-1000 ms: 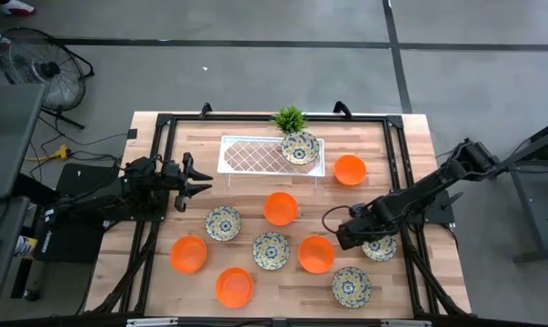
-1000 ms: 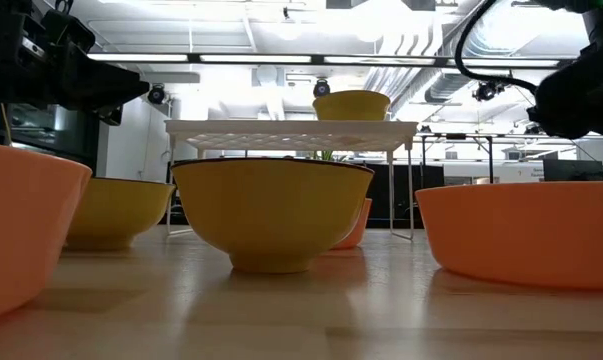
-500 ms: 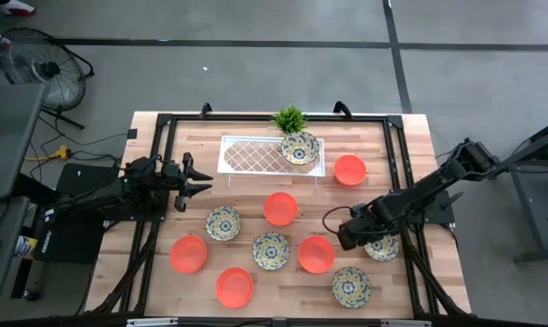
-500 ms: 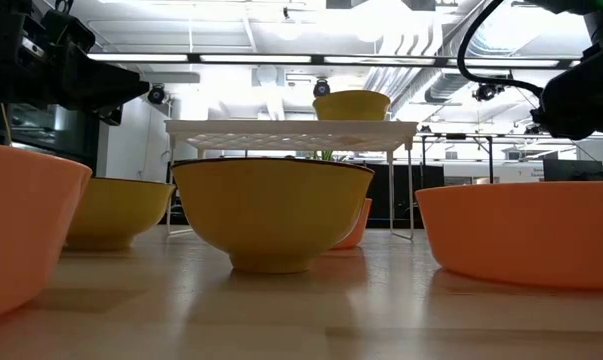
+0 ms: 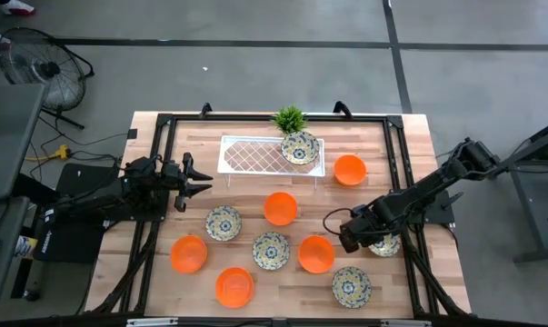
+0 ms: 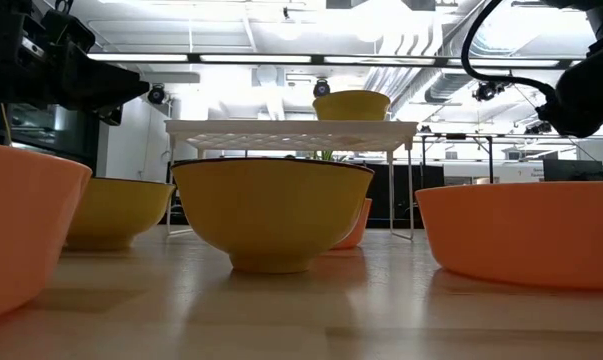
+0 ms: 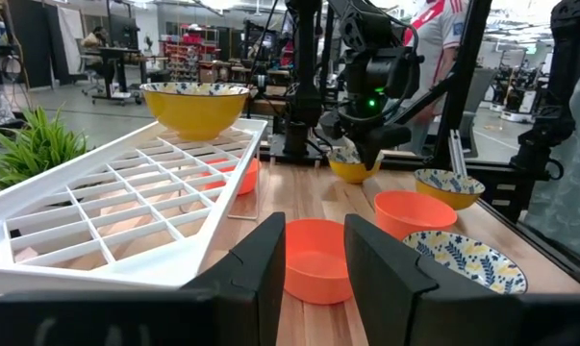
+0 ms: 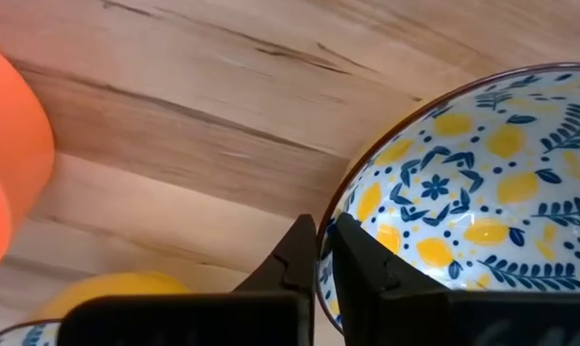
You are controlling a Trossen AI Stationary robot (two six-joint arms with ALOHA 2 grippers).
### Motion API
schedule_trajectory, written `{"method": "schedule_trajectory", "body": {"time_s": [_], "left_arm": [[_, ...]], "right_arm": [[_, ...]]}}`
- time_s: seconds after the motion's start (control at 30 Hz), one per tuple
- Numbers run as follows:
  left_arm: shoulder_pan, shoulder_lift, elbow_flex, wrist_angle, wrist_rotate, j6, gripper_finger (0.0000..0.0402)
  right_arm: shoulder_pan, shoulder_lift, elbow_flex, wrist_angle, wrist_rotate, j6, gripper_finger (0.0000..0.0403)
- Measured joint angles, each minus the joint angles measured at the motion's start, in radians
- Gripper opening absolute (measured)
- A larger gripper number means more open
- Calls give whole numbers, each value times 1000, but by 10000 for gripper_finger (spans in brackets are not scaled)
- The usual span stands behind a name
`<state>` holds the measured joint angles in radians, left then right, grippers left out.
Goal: Pick & Place Mini bowls
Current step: Stack the yellow bowl on the yellow bowl on the shelf
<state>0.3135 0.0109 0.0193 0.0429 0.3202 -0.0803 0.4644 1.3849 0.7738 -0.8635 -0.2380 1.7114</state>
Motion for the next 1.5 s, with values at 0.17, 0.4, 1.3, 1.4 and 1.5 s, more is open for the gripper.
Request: {"method": "schedule_trajectory", "body": {"time_s": [0.17, 0.4, 1.3, 1.4, 1.5], "left_arm": [[0, 0, 0, 0, 4, 0, 106], [0, 0, 0, 0, 3, 0, 106], [0, 0, 0, 0, 2, 0, 106], [0, 0, 0, 0, 2, 0, 106], [0, 0, 0, 0, 2, 0, 106]], "right_arm": [[0, 0, -1, 2, -10, -22, 9], [0, -11, -3, 1, -12, -56, 8], [-1, -4, 122, -151, 103, -242, 2], [-5, -4, 122, -152, 112, -247, 1], [-21, -3, 120, -149, 114, -255, 1]]}}
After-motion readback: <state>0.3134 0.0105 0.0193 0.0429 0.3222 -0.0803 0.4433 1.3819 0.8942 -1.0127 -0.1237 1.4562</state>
